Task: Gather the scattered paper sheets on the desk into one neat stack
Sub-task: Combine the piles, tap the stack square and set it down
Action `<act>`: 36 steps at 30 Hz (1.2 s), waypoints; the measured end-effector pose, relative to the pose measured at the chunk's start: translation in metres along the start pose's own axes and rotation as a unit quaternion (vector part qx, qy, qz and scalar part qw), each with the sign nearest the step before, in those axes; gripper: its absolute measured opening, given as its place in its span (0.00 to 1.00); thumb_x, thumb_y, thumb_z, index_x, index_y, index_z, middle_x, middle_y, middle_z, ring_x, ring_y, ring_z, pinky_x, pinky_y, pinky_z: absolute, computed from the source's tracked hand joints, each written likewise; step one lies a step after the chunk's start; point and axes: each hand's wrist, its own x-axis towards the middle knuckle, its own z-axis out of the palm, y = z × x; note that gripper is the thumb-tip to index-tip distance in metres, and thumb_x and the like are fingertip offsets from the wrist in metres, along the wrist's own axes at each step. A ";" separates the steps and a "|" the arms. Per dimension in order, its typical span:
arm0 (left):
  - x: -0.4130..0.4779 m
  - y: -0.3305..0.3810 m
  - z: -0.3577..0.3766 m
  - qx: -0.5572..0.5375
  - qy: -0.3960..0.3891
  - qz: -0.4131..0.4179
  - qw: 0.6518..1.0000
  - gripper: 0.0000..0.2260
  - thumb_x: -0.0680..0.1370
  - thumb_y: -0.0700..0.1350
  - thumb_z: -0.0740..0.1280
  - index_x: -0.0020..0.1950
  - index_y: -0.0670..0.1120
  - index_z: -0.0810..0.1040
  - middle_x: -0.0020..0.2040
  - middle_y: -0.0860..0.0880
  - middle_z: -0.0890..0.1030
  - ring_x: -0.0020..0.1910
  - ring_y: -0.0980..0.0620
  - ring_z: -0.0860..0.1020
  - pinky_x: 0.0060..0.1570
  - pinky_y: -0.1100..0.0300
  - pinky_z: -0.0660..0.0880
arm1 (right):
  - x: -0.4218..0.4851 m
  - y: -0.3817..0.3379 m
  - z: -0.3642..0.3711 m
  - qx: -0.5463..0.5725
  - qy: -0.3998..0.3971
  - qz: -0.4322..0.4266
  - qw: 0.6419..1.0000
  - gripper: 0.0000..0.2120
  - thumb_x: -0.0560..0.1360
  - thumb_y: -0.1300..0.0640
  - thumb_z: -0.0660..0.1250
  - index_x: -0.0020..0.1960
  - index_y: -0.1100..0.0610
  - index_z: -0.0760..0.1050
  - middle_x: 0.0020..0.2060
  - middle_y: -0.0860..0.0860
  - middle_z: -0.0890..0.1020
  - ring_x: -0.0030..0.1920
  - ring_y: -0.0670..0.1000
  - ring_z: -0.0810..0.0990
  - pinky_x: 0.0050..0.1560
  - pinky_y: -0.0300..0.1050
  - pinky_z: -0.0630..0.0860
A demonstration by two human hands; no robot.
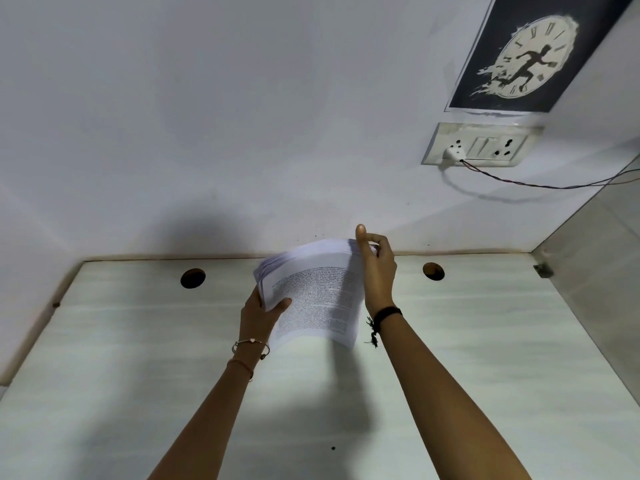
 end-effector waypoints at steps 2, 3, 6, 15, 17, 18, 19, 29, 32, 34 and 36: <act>0.000 0.002 0.003 -0.002 0.016 0.012 1.000 0.33 0.63 0.52 0.76 0.64 0.42 0.73 0.53 0.46 0.80 0.52 0.49 0.77 0.50 0.60 0.72 | 0.004 0.004 0.005 -0.026 0.027 0.004 0.999 0.14 0.73 0.46 0.70 0.51 0.55 0.75 0.42 0.43 0.78 0.42 0.40 0.76 0.40 0.27 0.70; 0.001 0.004 0.005 0.002 0.027 0.018 0.999 0.32 0.65 0.48 0.77 0.65 0.42 0.72 0.55 0.45 0.80 0.53 0.48 0.77 0.51 0.60 0.72 | 0.004 0.006 0.007 -0.028 0.047 0.011 0.998 0.12 0.74 0.49 0.69 0.51 0.56 0.74 0.40 0.43 0.77 0.41 0.44 0.76 0.38 0.29 0.70; 0.004 0.007 0.006 0.008 0.044 0.030 0.999 0.31 0.68 0.43 0.76 0.68 0.43 0.69 0.55 0.47 0.79 0.52 0.51 0.76 0.51 0.61 0.71 | 0.003 0.010 0.010 0.020 0.105 0.040 0.993 0.09 0.74 0.54 0.66 0.49 0.59 0.73 0.37 0.46 0.75 0.40 0.50 0.72 0.33 0.28 0.68; 0.017 0.000 0.005 0.024 0.052 0.051 0.997 0.24 0.68 0.45 0.75 0.60 0.39 0.75 0.51 0.42 0.82 0.49 0.44 0.80 0.46 0.60 0.73 | 0.017 0.002 0.026 -0.006 0.161 0.076 0.984 0.12 0.72 0.50 0.70 0.46 0.56 0.72 0.36 0.46 0.76 0.36 0.47 0.74 0.35 0.37 0.68; 0.019 0.002 0.004 0.015 0.050 0.056 0.997 0.30 0.65 0.49 0.77 0.63 0.41 0.73 0.50 0.48 0.80 0.49 0.49 0.78 0.48 0.60 0.73 | 0.019 0.005 0.026 0.005 0.163 0.054 0.985 0.07 0.72 0.56 0.67 0.44 0.58 0.71 0.36 0.48 0.76 0.35 0.48 0.72 0.36 0.38 0.69; 0.020 0.003 0.004 0.009 0.047 0.055 0.997 0.31 0.65 0.47 0.77 0.65 0.42 0.71 0.51 0.50 0.79 0.49 0.51 0.76 0.49 0.61 0.73 | 0.019 0.007 0.026 0.008 0.165 0.042 0.985 0.05 0.73 0.57 0.66 0.44 0.58 0.70 0.35 0.48 0.75 0.34 0.47 0.72 0.36 0.37 0.68; 0.021 0.005 0.004 0.002 0.039 0.055 0.998 0.33 0.64 0.46 0.78 0.66 0.43 0.70 0.51 0.52 0.78 0.49 0.53 0.76 0.49 0.62 0.72 | 0.019 0.009 0.026 0.012 0.168 0.030 0.985 0.04 0.74 0.58 0.64 0.44 0.58 0.70 0.35 0.48 0.74 0.34 0.46 0.71 0.38 0.36 0.68; 0.035 -0.001 0.002 0.016 -0.049 -0.018 0.998 0.40 0.50 0.71 0.69 0.50 0.43 0.77 0.41 0.50 0.79 0.44 0.48 0.80 0.37 0.69 0.72 | 0.016 0.043 -0.018 -0.032 -0.153 -0.027 0.987 0.19 0.72 0.45 0.72 0.59 0.50 0.74 0.50 0.41 0.82 0.50 0.37 0.79 0.49 0.32 0.75; 0.037 -0.003 0.005 0.044 -0.026 -0.013 0.999 0.47 0.47 0.83 0.53 0.40 0.43 0.74 0.31 0.51 0.76 0.32 0.55 0.74 0.29 0.71 0.66 | 0.019 0.068 -0.033 -0.196 -0.168 -0.047 0.965 0.17 0.68 0.44 0.74 0.47 0.54 0.76 0.36 0.45 0.81 0.34 0.40 0.76 0.36 0.36 0.71; 0.038 0.002 0.010 0.048 -0.009 0.022 0.999 0.45 0.51 0.83 0.51 0.38 0.42 0.73 0.30 0.47 0.75 0.30 0.54 0.72 0.28 0.66 0.66 | 0.022 0.074 -0.037 -0.201 -0.136 -0.067 0.968 0.21 0.68 0.46 0.73 0.36 0.62 0.71 0.27 0.52 0.73 0.28 0.45 0.66 0.31 0.41 0.63; 0.038 0.012 0.012 0.042 0.007 0.056 0.998 0.36 0.61 0.76 0.58 0.37 0.42 0.73 0.31 0.45 0.75 0.30 0.50 0.72 0.29 0.63 0.66 | 0.025 0.065 -0.035 -0.167 -0.110 -0.083 0.976 0.20 0.70 0.52 0.75 0.34 0.65 0.70 0.26 0.59 0.71 0.30 0.48 0.65 0.32 0.44 0.61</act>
